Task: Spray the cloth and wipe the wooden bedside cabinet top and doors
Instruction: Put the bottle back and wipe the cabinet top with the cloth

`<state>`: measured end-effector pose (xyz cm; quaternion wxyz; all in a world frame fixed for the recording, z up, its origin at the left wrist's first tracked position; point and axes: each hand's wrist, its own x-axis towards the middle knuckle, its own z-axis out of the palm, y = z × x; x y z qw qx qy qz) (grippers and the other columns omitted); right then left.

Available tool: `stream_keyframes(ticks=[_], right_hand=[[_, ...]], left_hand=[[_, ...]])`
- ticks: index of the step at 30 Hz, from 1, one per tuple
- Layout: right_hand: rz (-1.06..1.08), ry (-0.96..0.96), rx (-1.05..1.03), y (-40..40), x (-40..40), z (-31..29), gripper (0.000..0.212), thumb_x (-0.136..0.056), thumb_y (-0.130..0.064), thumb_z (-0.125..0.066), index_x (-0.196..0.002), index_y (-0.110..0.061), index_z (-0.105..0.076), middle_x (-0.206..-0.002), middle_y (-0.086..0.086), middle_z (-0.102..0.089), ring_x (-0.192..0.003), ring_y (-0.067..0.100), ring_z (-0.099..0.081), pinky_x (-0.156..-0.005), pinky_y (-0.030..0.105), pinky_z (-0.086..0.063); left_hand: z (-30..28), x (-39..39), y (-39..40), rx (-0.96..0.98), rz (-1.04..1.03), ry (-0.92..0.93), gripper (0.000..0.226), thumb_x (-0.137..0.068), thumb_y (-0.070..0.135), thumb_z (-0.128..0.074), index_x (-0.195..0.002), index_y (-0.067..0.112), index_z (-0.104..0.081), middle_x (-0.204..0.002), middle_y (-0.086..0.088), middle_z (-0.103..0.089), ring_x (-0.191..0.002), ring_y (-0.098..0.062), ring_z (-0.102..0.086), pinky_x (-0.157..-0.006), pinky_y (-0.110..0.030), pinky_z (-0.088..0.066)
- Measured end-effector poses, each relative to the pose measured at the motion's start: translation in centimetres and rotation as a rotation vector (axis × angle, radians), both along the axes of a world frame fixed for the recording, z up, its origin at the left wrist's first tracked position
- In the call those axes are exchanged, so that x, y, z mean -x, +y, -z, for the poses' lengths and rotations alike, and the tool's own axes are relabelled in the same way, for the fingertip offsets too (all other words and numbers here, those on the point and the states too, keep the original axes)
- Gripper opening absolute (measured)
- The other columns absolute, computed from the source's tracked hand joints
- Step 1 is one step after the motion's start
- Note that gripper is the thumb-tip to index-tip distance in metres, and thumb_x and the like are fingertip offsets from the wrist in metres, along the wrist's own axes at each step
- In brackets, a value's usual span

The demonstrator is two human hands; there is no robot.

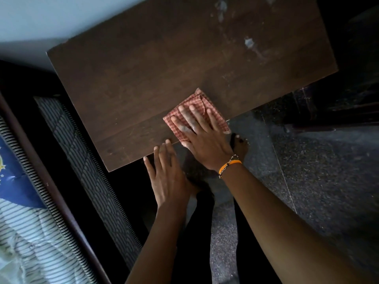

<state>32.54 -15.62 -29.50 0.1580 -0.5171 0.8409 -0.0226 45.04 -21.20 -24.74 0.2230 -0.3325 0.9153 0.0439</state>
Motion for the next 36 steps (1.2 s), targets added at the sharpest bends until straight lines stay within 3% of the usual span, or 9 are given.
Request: stream_keyframes(ticks=[7,11,14,16,18,21,27,33,36], right_hand=[[0.069,-0.001,-0.049,6.8,10.2,-0.2,0.063,-0.086,-0.044,-0.039,-0.146,-0.03,-0.022,-0.157,0.002,-0.018,-0.145,0.023,-0.015,-0.114,0.047,-0.005],[0.203,-0.018,-0.127,10.3,17.2,-0.8,0.064,-0.086,-0.045,-0.025,-0.147,-0.028,-0.018,-0.159,0.002,-0.008,-0.146,0.025,-0.008,-0.116,0.05,-0.008],[0.355,-0.004,-0.122,12.3,21.0,-0.9,0.062,-0.089,-0.041,-0.032,-0.148,-0.026,-0.016,-0.159,0.004,-0.006,-0.146,0.026,-0.006,-0.115,0.052,-0.01],[0.53,-0.028,-0.095,13.1,22.3,-0.8,0.063,-0.091,-0.037,-0.038,-0.148,-0.026,-0.014,-0.159,0.006,-0.005,-0.146,0.027,-0.005,-0.115,0.054,-0.009],[0.689,-0.026,-0.062,12.8,22.1,-0.7,0.062,-0.091,-0.034,-0.039,-0.148,-0.02,-0.017,-0.158,0.011,-0.005,-0.146,0.031,-0.005,-0.114,0.056,-0.009],[0.764,-0.045,-0.037,11.1,20.7,-0.6,0.065,-0.091,-0.034,-0.036,-0.148,-0.013,-0.016,-0.157,0.016,-0.004,-0.145,0.035,-0.003,-0.115,0.056,-0.01],[0.39,-0.076,-0.03,8.4,16.2,-0.6,0.062,-0.09,-0.028,-0.038,-0.147,-0.015,-0.019,-0.157,0.015,-0.012,-0.145,0.035,-0.009,-0.116,0.051,-0.007],[-0.045,-0.312,0.105,3.9,14.4,-0.8,0.06,-0.083,-0.022,-0.034,-0.142,-0.018,-0.034,-0.156,0.007,-0.022,-0.145,0.027,-0.013,-0.115,0.042,-0.009],[-0.108,-0.443,0.151,4.7,16.5,-1.4,0.052,-0.082,-0.016,-0.051,-0.135,-0.016,-0.046,-0.153,0.007,-0.029,-0.144,0.023,-0.016,-0.115,0.038,-0.018]], left_hand=[[-1.1,7.5,3.3,-0.01,0.067,-0.042,0.087,-0.067,0.017,-0.071,-0.142,0.003,-0.029,-0.141,-0.015,-0.043,-0.134,-0.031,-0.036,-0.11,-0.054,-0.022],[-1.1,12.1,4.7,-0.035,0.123,-0.017,0.08,-0.084,0.018,-0.053,-0.148,0.007,-0.005,-0.153,-0.012,-0.018,-0.143,-0.029,-0.01,-0.114,-0.051,-0.001],[-1.0,14.5,5.2,-0.02,0.138,-0.029,0.077,-0.087,0.019,-0.051,-0.147,0.008,-0.005,-0.154,-0.011,-0.014,-0.143,-0.029,-0.006,-0.114,-0.051,0.002],[-0.6,15.5,5.5,-0.012,0.131,-0.055,0.072,-0.088,0.019,-0.052,-0.146,0.006,-0.011,-0.153,-0.013,-0.018,-0.143,-0.029,-0.01,-0.114,-0.051,-0.001],[-0.5,15.9,5.7,0.025,0.112,-0.072,0.07,-0.082,0.016,-0.059,-0.142,0.002,-0.027,-0.148,-0.016,-0.032,-0.139,-0.03,-0.026,-0.114,-0.051,-0.012],[0.1,15.7,6.2,0.049,0.088,-0.024,0.068,-0.069,0.008,-0.069,-0.132,-0.002,-0.045,-0.135,-0.019,-0.05,-0.126,-0.032,-0.046,-0.107,-0.052,-0.029],[0.3,15.7,6.1,-0.012,0.027,0.027,0.072,-0.062,0.002,-0.071,-0.13,-0.003,-0.049,-0.133,-0.019,-0.052,-0.123,-0.035,-0.049,-0.103,-0.055,-0.033],[0.1,15.0,5.6,-0.048,0.01,0.085,0.075,-0.054,0.002,-0.074,-0.127,0.003,-0.053,-0.134,-0.014,-0.053,-0.123,-0.038,-0.048,-0.1,-0.062,-0.029],[0.0,14.9,5.7,-0.058,0.006,0.064,0.074,-0.058,0.006,-0.074,-0.129,0.003,-0.051,-0.136,-0.013,-0.051,-0.126,-0.037,-0.045,-0.104,-0.06,-0.025]])
